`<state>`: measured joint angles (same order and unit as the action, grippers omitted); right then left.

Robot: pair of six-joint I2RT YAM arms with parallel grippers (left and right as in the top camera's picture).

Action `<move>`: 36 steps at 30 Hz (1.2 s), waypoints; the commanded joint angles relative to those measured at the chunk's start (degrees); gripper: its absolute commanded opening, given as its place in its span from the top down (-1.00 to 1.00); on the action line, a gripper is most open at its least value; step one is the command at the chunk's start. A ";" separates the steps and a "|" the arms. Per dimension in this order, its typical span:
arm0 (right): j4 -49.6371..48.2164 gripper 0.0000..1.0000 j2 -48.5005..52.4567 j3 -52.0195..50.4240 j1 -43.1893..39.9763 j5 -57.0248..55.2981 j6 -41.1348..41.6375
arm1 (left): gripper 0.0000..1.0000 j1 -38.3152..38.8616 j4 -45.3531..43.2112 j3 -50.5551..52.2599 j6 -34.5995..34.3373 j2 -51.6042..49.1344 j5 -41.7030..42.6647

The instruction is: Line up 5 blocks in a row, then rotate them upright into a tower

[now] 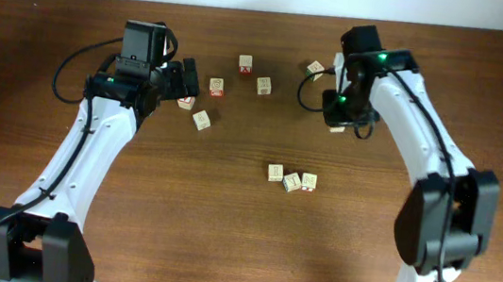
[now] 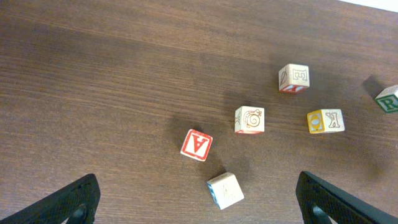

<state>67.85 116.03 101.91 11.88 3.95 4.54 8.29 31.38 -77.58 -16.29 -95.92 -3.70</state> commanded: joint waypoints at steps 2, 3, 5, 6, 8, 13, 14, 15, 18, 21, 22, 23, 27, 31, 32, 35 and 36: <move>3.28 0.53 -0.48 -5.75 0.09 3.19 4.31 | -0.98 -0.09 0.00 -1.01 -0.20 -0.15 -0.61; 2.32 0.53 -0.48 -8.52 0.09 3.19 5.46 | -0.98 -0.09 0.00 -1.01 -0.20 -0.15 -0.61; 0.81 0.53 -0.48 -12.76 0.11 3.26 6.97 | -0.98 -0.09 0.00 -1.01 -0.20 -0.15 -0.61; -0.26 0.53 -0.48 -15.15 0.20 3.67 7.13 | -0.98 -0.09 0.00 -1.01 -0.17 -0.15 -0.61; -3.30 0.52 -0.48 -18.97 0.76 4.50 7.19 | -0.98 -0.09 0.00 -1.01 -0.20 -0.15 -0.61; -11.45 0.50 -0.48 -25.09 2.34 4.46 8.02 | -0.98 -0.09 0.00 -1.01 -0.17 -0.15 -0.61; -12.22 0.39 -0.46 -25.64 2.51 4.66 8.02 | -0.98 -0.09 0.00 -1.01 -0.20 -0.15 -0.61; -12.17 0.35 -0.46 -25.64 2.67 4.79 8.00 | -0.98 -0.09 0.00 -1.01 -0.17 -0.15 -0.61; -11.72 0.26 -0.48 -25.62 4.07 7.30 8.00 | -0.98 -0.09 0.00 -1.01 -0.20 -0.15 -0.61; -9.75 0.12 -0.48 -25.62 4.79 7.30 8.00 | -0.98 -0.09 0.00 -1.01 -0.20 -0.15 -0.61; -9.40 0.11 -0.50 -25.57 4.76 7.30 8.00 | -0.98 -0.09 0.00 -1.01 -0.20 -0.15 -0.61; -9.55 0.11 -0.50 -25.33 4.79 7.43 8.00 | -0.98 -0.09 0.00 -1.01 -0.17 -0.15 -0.61; -9.16 0.10 -0.50 -25.00 5.01 10.84 8.02 | -0.98 -0.09 0.00 -1.01 -0.17 -0.15 -0.61; -8.55 0.07 -0.55 -24.65 4.59 8.52 7.96 | -0.98 -0.09 -0.02 -1.01 -0.17 -0.15 -0.61; -8.39 0.07 -0.57 -24.20 4.50 8.22 7.72 | -0.98 -0.09 -0.02 -1.01 -0.20 -0.15 -0.61; -6.88 -0.05 -0.61 -21.49 4.61 6.91 6.62 | -0.98 -0.09 0.00 -1.01 -0.20 -0.15 -0.61; -5.84 -0.15 -0.61 -20.00 4.61 5.99 6.62 | -0.98 -0.09 0.00 -1.01 -0.20 -0.15 -0.63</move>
<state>60.69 115.35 78.17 16.56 12.53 11.79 8.29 31.44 -77.58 -16.29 -95.92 -3.70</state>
